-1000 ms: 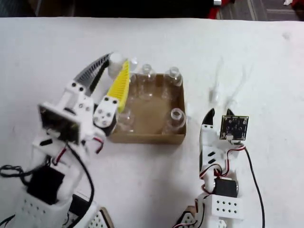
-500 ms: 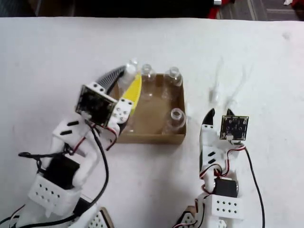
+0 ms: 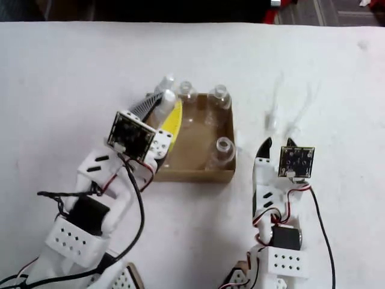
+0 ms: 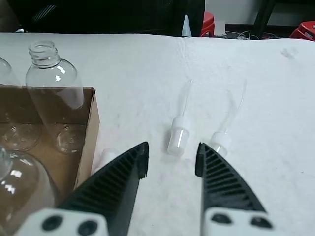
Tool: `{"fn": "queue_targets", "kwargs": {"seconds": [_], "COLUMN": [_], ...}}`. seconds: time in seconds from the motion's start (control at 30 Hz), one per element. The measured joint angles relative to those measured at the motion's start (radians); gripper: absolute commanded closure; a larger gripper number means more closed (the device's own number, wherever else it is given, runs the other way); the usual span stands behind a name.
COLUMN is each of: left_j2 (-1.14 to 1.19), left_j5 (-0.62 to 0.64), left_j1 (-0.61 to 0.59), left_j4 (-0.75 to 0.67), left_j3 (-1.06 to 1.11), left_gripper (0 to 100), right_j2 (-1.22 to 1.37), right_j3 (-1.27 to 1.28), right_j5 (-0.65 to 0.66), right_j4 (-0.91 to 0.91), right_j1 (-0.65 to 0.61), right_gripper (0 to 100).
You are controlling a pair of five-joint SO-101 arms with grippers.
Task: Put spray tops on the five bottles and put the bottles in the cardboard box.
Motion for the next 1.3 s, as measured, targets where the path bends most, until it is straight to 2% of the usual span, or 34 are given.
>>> {"fn": "queue_targets", "kwargs": {"seconds": [0.13,0.53,0.8,1.2,1.3], "left_j2": [0.000,0.000,0.000,0.000,0.000], "left_j5": [0.000,0.000,0.086,0.100,0.100], "left_j1": [0.000,0.000,-0.002,-0.058,-0.058], "left_j4": [-0.011,-0.262,-0.267,-0.267,-0.267], "left_j3": [0.048,0.275,0.279,0.327,0.327], "left_gripper": [98,98,98,97,91], "right_j2": [0.000,0.000,0.000,0.000,0.000], "right_j3": [0.000,0.000,0.000,0.000,0.000], "right_j5": [0.000,0.003,0.003,0.003,0.003], "right_j4": [0.000,0.000,0.000,0.000,0.000], "right_j1": [0.000,0.000,0.000,0.000,0.000], "right_gripper": [86.1,86.1,86.1,86.1,86.1]}}
